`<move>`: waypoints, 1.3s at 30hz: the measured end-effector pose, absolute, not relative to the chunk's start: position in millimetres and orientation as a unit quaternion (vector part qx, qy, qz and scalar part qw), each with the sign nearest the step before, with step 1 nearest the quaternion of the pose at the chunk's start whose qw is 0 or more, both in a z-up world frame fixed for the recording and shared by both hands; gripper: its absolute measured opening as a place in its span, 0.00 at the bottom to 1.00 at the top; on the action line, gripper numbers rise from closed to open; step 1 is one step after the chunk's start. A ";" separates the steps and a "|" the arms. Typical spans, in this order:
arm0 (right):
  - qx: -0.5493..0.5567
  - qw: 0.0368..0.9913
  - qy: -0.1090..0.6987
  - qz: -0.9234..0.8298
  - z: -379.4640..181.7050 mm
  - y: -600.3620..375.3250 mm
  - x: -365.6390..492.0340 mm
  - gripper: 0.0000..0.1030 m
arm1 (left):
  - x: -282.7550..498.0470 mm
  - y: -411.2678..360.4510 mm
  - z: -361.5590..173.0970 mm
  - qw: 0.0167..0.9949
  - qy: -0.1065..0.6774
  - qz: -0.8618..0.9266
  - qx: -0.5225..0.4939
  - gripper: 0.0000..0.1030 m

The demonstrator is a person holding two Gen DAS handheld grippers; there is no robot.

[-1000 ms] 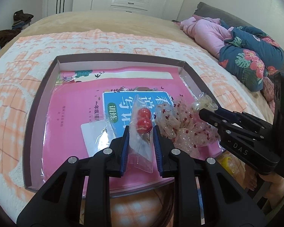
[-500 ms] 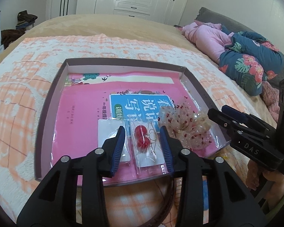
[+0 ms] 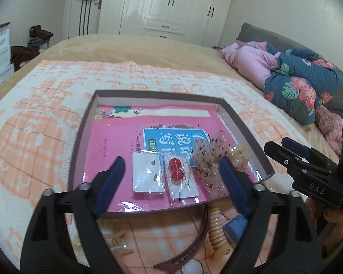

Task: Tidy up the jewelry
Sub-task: 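Lower the red bead earring bag into the box and open the left tool, then withdraw both tools from the box back over the remaining items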

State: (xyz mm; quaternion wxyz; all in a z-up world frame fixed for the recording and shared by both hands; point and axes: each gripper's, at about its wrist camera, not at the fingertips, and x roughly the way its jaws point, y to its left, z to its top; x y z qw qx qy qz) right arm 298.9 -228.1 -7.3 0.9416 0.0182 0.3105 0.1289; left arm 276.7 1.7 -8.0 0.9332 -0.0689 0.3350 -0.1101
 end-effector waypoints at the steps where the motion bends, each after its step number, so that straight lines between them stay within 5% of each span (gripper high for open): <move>1: 0.020 0.942 0.308 0.129 -5.8 -228.4 296.6 0.77 | 273.9 2.7 -5.7 0.935 0.330 -0.106 -0.068 0.80; 6: 0.021 0.948 0.288 0.132 3.5 -230.4 285.9 0.81 | 260.5 5.5 5.7 0.944 0.308 -0.099 -0.064 0.89; 39: -0.003 0.949 0.265 0.170 8.5 -215.8 216.8 0.83 | 189.8 41.2 13.1 0.953 0.286 -0.056 -0.086 0.89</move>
